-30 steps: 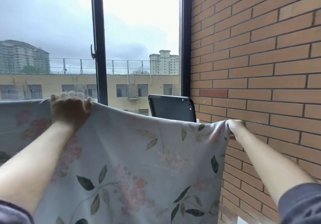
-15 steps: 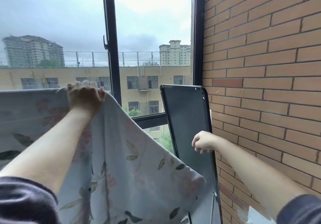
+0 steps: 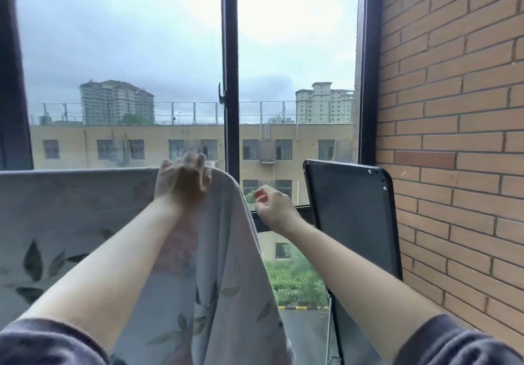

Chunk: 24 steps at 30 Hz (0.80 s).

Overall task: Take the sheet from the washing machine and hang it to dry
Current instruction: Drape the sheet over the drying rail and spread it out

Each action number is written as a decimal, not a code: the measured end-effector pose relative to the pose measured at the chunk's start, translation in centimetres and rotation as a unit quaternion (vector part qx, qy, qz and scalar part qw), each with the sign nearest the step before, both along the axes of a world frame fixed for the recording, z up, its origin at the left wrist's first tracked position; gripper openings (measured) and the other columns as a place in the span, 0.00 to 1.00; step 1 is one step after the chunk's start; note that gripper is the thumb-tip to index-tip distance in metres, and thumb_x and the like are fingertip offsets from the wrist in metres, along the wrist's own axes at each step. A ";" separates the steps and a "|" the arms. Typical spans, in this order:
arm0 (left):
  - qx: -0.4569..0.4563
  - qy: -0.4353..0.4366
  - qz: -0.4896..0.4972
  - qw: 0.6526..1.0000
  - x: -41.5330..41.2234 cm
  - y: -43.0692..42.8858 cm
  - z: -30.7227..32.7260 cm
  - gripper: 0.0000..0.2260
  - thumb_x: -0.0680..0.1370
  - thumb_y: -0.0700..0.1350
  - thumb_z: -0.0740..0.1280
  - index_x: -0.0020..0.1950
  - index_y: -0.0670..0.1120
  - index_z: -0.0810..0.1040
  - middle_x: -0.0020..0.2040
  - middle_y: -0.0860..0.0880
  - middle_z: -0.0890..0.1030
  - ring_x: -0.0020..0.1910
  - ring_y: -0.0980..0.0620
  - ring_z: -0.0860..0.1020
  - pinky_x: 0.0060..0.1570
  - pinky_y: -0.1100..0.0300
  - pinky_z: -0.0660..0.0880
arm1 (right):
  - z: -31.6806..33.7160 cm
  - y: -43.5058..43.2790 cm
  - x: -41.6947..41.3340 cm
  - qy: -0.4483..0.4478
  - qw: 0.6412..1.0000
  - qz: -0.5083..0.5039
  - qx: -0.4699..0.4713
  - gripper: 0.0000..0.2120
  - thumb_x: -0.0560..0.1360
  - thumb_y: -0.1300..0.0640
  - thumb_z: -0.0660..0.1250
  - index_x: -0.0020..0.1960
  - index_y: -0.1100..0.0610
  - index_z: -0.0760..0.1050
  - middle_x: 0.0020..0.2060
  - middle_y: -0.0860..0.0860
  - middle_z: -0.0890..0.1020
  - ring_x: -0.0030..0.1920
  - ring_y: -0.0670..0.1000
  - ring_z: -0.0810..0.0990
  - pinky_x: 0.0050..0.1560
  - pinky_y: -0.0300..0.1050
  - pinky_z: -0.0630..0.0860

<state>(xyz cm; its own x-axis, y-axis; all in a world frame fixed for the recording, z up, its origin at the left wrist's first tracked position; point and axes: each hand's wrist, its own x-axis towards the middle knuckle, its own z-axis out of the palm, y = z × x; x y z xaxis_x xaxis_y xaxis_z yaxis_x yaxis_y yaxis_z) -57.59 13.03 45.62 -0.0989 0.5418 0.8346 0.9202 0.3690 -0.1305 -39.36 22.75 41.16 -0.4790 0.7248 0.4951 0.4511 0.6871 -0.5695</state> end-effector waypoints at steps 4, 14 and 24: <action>0.011 0.016 0.016 1.000 -4.0 -2.5 0.3 0.13 0.80 0.51 0.54 0.50 0.44 0.74 0.44 0.44 0.80 0.42 0.45 0.78 0.50 0.50 0.71 | 3.1 -2.1 -5.9 0.078 0.989 0.030 0.126 0.19 0.78 0.55 0.59 0.68 0.52 0.66 0.65 0.51 0.72 0.63 0.52 0.71 0.62 0.53 0.70; 0.061 0.088 0.005 0.994 -13.3 -9.7 0.3 0.18 0.80 0.50 0.52 0.33 0.45 0.71 0.27 0.47 0.75 0.24 0.46 0.74 0.30 0.58 0.70 | 4.9 -3.8 -12.4 0.014 0.951 -0.026 0.307 0.18 0.83 0.49 0.49 0.41 0.53 0.71 0.34 0.51 0.77 0.36 0.54 0.77 0.38 0.43 0.68; -0.074 0.014 0.029 0.997 -21.2 -16.3 2.8 0.26 0.80 0.59 0.44 0.51 0.48 0.78 0.44 0.45 0.82 0.43 0.45 0.79 0.38 0.56 0.68 | 6.5 -5.0 -13.6 -0.050 0.979 -0.097 0.171 0.21 0.80 0.51 0.48 0.32 0.54 0.68 0.32 0.53 0.76 0.38 0.57 0.75 0.39 0.47 0.66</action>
<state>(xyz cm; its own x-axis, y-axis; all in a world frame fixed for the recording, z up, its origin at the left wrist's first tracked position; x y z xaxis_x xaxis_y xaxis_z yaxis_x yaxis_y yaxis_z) -78.75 -3.27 48.45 -0.1113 0.6531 0.7490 0.8934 0.3958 -0.2124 -52.97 17.73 47.69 -0.4066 0.6067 0.6831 0.6340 0.7257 -0.2672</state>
